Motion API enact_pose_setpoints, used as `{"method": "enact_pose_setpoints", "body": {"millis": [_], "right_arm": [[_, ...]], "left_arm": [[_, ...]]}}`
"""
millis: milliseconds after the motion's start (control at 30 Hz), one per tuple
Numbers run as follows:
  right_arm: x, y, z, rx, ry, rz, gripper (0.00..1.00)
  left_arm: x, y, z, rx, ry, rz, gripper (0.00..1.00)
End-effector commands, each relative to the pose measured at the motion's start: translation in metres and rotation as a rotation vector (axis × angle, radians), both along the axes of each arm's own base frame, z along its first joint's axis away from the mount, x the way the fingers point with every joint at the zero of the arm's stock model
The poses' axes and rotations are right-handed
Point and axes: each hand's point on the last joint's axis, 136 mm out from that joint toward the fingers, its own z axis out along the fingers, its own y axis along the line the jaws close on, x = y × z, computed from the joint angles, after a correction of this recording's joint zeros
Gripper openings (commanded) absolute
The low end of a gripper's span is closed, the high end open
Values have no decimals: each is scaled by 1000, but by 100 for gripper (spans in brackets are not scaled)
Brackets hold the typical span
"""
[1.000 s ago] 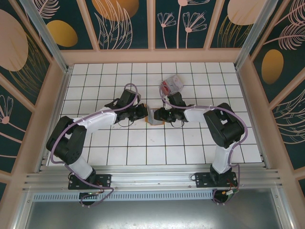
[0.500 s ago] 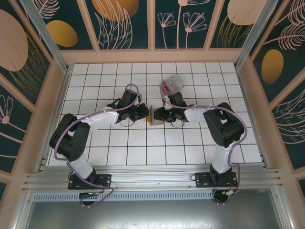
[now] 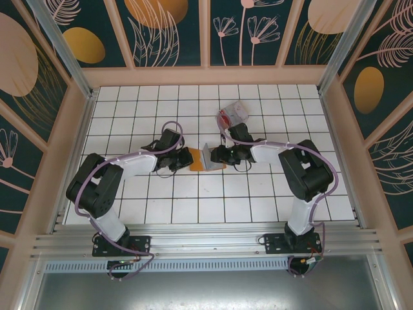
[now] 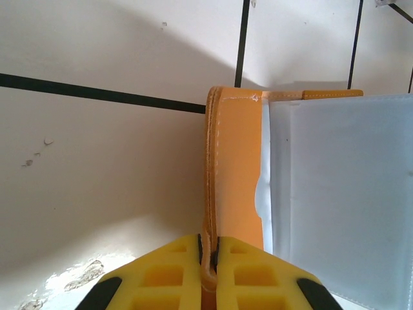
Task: Put the credit cards into the card holder
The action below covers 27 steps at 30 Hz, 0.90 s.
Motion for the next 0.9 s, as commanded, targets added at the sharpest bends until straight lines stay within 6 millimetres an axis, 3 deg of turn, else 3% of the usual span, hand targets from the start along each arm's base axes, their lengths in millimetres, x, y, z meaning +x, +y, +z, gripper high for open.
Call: {"method": "enact_pose_setpoints", "body": {"millis": [0, 867], "right_arm": [[-7, -7, -5, -95, 5, 10, 41], [9, -11, 38, -315, -170, 8, 42]], "left_arm": [[-1, 0, -1, 6, -4, -10, 0], [-2, -2, -1, -8, -5, -14, 0]]}}
